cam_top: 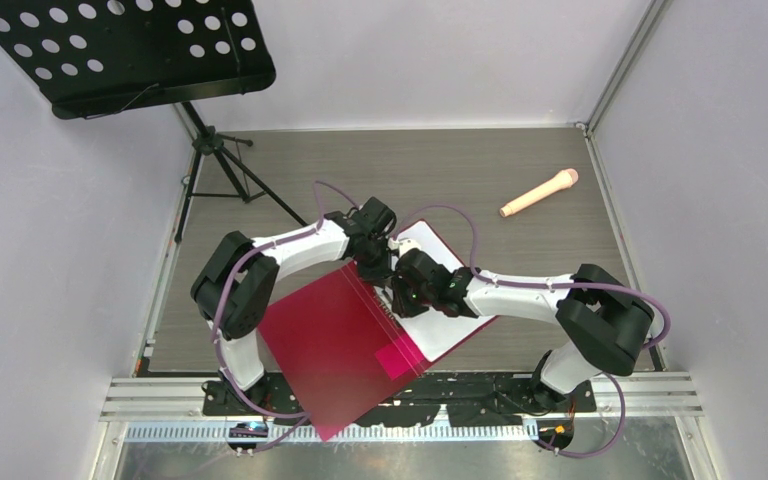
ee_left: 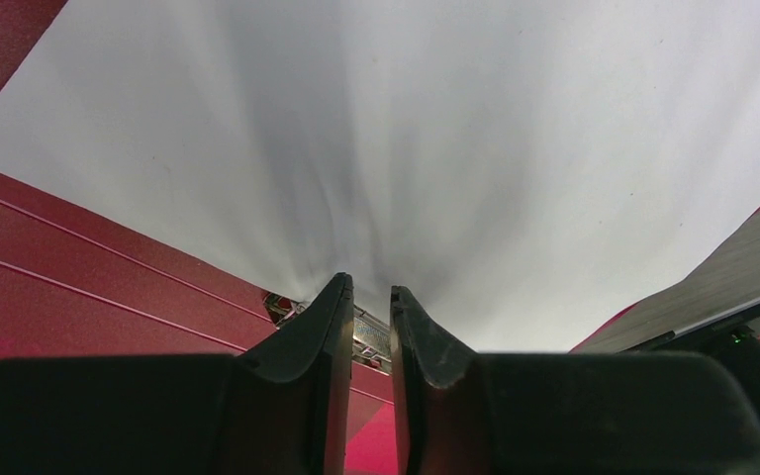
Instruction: Put the files into the folder
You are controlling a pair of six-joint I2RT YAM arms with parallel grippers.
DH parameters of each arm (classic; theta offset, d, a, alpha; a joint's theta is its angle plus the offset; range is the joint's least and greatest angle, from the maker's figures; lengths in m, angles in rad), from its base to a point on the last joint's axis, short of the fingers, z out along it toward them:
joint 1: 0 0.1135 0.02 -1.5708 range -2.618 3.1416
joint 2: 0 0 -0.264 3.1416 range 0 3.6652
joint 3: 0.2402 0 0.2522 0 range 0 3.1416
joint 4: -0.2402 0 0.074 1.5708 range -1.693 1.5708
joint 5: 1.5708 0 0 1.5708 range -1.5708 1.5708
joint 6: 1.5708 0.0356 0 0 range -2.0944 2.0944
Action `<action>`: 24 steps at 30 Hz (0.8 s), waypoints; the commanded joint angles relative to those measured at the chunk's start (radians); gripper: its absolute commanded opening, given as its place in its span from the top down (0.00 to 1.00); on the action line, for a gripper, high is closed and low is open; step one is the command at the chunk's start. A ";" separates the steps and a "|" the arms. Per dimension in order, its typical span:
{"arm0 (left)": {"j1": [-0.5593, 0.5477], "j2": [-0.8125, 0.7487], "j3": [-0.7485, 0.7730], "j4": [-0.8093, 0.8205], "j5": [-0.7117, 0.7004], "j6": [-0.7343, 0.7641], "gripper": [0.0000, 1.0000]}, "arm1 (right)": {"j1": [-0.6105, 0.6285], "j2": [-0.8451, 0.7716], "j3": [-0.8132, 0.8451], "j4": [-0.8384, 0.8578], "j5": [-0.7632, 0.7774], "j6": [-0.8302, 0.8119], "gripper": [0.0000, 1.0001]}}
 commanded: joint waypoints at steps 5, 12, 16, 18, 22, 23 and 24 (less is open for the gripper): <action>-0.004 -0.095 0.100 -0.002 0.072 -0.011 0.69 | 0.008 0.027 0.008 -0.021 0.038 0.017 0.79; 0.000 -0.125 0.137 -0.025 0.064 -0.016 0.65 | 0.015 0.041 -0.003 -0.016 0.044 0.031 0.79; 0.018 -0.145 0.140 -0.033 0.059 -0.015 0.65 | 0.018 0.043 -0.013 -0.016 0.047 0.039 0.79; 0.030 -0.160 0.137 -0.038 0.056 -0.013 0.64 | 0.020 0.041 -0.016 -0.017 0.049 0.041 0.79; 0.057 -0.191 0.115 -0.033 0.055 -0.012 0.64 | 0.021 0.050 -0.017 -0.020 0.051 0.046 0.80; 0.063 -0.199 0.106 -0.030 0.057 -0.010 0.64 | 0.021 0.052 -0.016 -0.020 0.050 0.047 0.80; 0.070 -0.207 0.100 -0.028 0.054 -0.010 0.64 | 0.023 0.058 -0.015 -0.021 0.049 0.049 0.80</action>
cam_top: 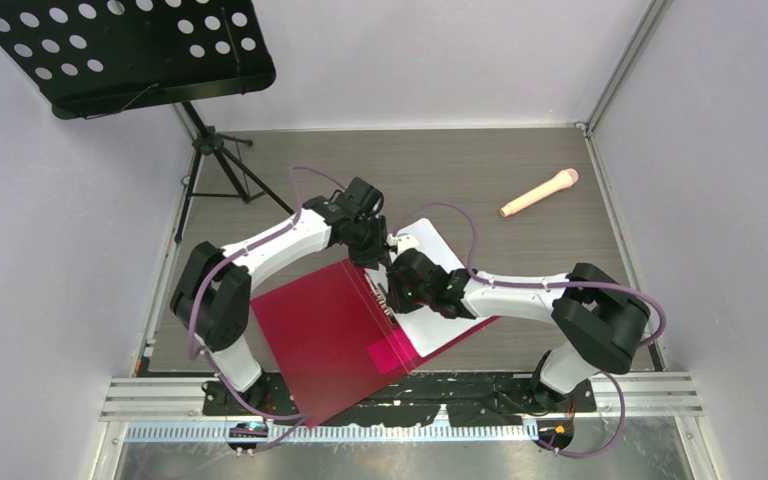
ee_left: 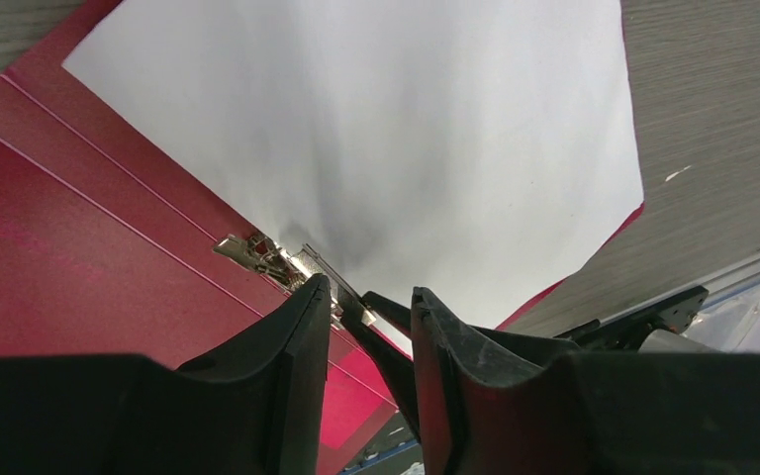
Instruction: Put the files into the folder
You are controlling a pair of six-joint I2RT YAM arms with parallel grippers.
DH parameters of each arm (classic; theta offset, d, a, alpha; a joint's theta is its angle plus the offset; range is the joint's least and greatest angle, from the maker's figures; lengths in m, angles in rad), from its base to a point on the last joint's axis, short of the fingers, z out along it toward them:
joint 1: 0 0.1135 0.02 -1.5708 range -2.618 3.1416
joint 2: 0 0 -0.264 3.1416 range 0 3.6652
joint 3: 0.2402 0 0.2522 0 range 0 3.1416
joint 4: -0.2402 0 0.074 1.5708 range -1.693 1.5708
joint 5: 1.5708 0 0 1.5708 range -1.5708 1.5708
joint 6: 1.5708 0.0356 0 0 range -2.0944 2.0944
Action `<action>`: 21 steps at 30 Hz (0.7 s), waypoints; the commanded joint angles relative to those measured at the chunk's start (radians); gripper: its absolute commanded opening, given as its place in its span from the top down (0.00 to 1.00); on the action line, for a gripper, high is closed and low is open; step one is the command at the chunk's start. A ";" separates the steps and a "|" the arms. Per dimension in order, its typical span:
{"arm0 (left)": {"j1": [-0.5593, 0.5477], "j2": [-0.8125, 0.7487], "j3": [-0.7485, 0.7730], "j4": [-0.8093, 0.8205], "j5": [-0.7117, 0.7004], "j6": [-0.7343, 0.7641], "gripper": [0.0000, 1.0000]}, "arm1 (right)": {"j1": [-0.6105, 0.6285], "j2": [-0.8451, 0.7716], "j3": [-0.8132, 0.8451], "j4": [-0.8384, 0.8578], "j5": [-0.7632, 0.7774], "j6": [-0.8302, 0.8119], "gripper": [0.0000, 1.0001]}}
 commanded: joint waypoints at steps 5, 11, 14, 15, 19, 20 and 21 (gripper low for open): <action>0.059 -0.123 -0.001 0.059 0.048 0.000 0.64 | 0.010 0.054 -0.012 -0.097 0.000 0.026 0.80; 0.087 -0.115 -0.040 0.079 0.049 -0.003 0.71 | 0.011 0.073 -0.002 -0.109 0.004 0.030 0.80; 0.090 -0.101 -0.051 0.084 0.044 -0.004 0.79 | 0.013 0.081 0.005 -0.114 0.005 0.032 0.80; 0.090 -0.096 -0.057 0.091 0.044 -0.004 0.82 | 0.015 0.083 0.005 -0.114 0.004 0.033 0.80; 0.089 -0.071 -0.097 0.124 0.067 -0.016 0.96 | 0.014 0.082 0.007 -0.114 0.008 0.036 0.81; 0.088 -0.070 -0.112 0.138 0.080 -0.021 0.98 | 0.014 0.082 0.008 -0.114 0.009 0.037 0.80; 0.085 -0.068 -0.130 0.151 0.090 -0.029 1.00 | 0.014 0.081 0.009 -0.113 0.009 0.039 0.81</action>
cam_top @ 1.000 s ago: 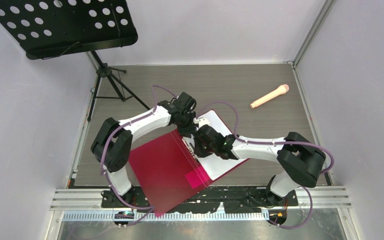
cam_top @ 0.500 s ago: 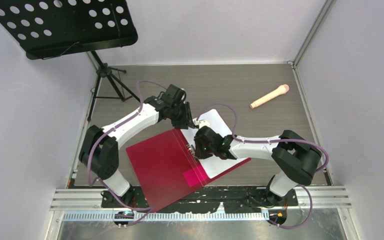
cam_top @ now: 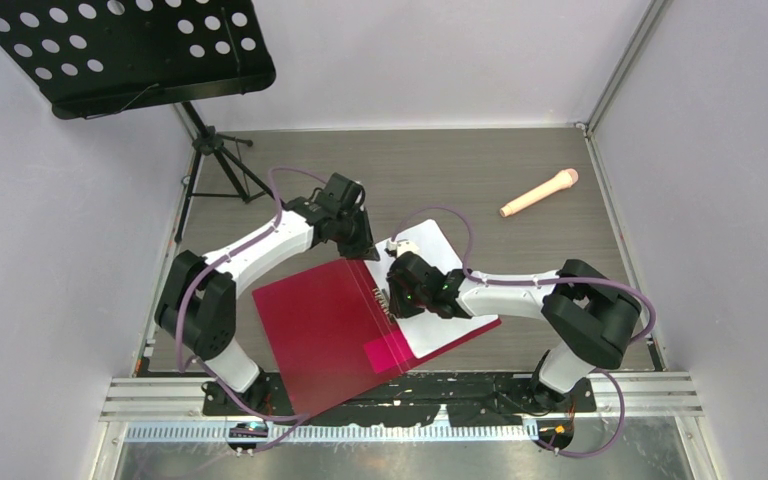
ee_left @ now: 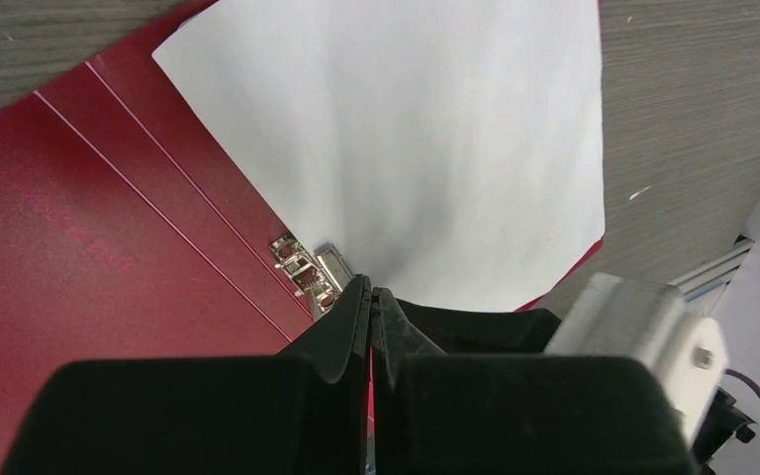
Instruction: Put the files into the folder
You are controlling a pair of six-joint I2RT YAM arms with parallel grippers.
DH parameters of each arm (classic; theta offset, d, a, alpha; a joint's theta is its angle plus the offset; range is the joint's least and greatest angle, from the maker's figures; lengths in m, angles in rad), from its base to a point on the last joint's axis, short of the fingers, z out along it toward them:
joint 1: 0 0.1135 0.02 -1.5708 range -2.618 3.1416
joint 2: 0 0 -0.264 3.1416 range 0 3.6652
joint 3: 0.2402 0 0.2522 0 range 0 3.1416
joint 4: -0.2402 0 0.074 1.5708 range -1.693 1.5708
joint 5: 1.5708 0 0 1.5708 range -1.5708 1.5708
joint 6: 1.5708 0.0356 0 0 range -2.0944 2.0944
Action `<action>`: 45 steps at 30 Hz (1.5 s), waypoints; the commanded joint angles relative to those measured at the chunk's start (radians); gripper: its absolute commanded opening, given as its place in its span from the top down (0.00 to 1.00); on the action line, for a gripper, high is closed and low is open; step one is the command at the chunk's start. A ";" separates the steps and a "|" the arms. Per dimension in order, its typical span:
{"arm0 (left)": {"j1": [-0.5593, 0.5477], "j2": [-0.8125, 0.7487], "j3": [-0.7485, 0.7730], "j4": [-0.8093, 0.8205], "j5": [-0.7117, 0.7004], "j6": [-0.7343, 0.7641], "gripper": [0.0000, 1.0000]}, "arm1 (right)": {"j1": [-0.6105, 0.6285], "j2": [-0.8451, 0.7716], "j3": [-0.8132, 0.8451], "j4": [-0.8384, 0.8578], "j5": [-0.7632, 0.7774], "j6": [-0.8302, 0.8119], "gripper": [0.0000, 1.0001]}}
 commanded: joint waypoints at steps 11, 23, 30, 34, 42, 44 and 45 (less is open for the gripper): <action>-0.036 0.077 -0.150 0.212 0.149 -0.083 1.00 | 0.008 0.033 0.007 -0.076 0.007 0.026 0.80; -0.037 0.167 -0.134 0.230 0.177 -0.086 1.00 | 0.008 0.023 0.016 -0.079 0.006 0.032 0.79; -0.038 0.199 -0.117 0.175 0.132 -0.065 1.00 | 0.008 0.019 0.028 -0.086 0.006 0.034 0.77; -0.038 0.210 -0.111 0.159 0.112 -0.056 1.00 | 0.007 -0.008 0.036 -0.096 0.003 0.040 0.71; -0.038 0.217 -0.108 0.148 0.099 -0.042 1.00 | 0.008 -0.082 0.060 -0.145 0.003 0.045 0.68; -0.037 0.216 -0.106 0.145 0.096 -0.039 1.00 | 0.008 -0.110 0.058 -0.153 0.000 0.050 0.68; -0.037 0.216 -0.106 0.144 0.095 -0.037 1.00 | 0.008 -0.135 0.057 -0.156 -0.003 0.057 0.68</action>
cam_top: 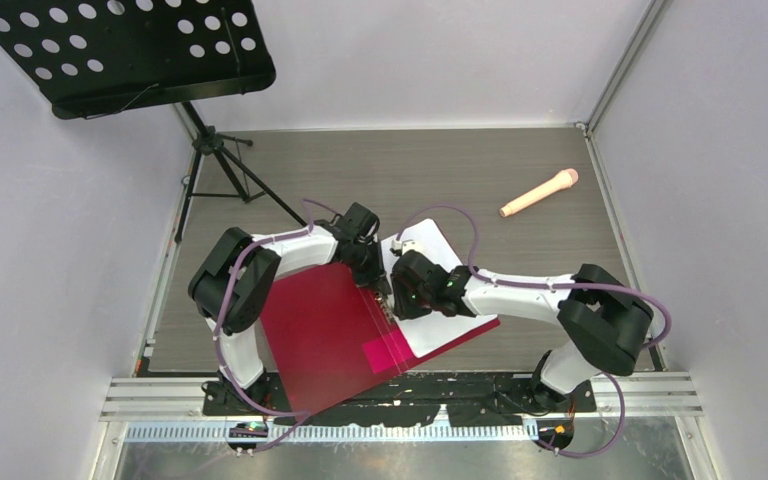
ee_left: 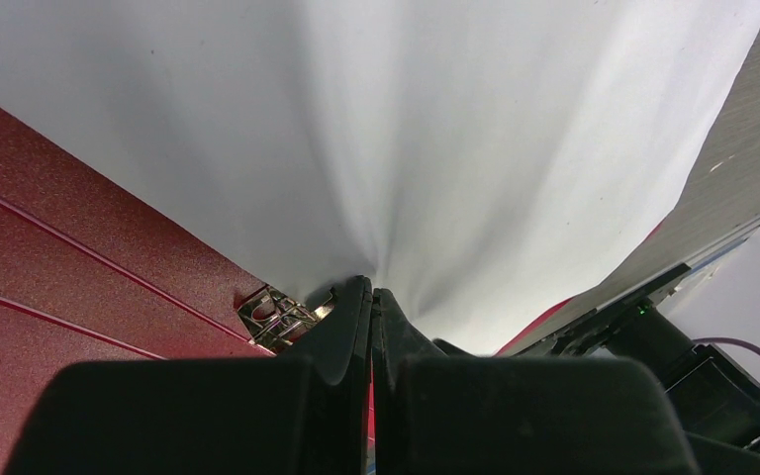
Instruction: Put the files into the folder
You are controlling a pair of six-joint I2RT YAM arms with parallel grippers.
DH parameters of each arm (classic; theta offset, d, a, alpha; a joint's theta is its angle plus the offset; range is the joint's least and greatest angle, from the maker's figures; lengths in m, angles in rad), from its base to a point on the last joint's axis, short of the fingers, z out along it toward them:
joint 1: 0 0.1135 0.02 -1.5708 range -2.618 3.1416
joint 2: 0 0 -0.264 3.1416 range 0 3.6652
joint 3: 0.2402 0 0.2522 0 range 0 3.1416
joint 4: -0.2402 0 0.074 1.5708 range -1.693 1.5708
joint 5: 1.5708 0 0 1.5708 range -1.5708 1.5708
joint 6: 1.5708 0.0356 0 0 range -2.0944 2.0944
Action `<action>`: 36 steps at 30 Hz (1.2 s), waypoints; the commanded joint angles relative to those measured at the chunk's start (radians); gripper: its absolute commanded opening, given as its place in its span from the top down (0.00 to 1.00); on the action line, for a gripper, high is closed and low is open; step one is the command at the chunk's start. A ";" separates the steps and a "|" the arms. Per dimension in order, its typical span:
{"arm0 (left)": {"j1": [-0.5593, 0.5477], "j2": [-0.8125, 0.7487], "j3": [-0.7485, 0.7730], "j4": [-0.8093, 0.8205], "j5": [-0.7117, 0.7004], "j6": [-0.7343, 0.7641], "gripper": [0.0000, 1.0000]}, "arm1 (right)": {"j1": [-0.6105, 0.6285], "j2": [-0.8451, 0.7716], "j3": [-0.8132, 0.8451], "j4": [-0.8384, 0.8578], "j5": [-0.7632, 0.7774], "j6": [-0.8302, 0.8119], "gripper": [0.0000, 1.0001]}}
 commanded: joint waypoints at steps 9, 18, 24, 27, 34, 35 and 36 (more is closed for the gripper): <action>0.001 0.017 0.020 -0.036 -0.061 0.033 1.00 | 0.005 -0.232 0.037 0.044 -0.042 0.166 0.65; 0.001 0.010 0.020 -0.036 -0.061 0.035 1.00 | 0.006 -0.146 0.063 0.092 -0.026 0.245 0.64; 0.001 0.007 0.015 -0.032 -0.060 0.035 1.00 | 0.006 -0.105 0.071 0.104 -0.018 0.259 0.64; 0.002 0.005 0.014 -0.029 -0.060 0.036 1.00 | 0.007 -0.095 0.073 0.106 -0.011 0.265 0.64; 0.001 -0.001 0.023 -0.037 -0.061 0.042 1.00 | 0.007 -0.073 0.068 0.108 -0.004 0.271 0.65; 0.002 -0.003 0.024 -0.038 -0.062 0.044 1.00 | 0.006 -0.073 0.066 0.106 -0.001 0.272 0.65; 0.001 -0.002 0.025 -0.039 -0.063 0.044 1.00 | 0.007 -0.072 0.062 0.105 0.004 0.273 0.65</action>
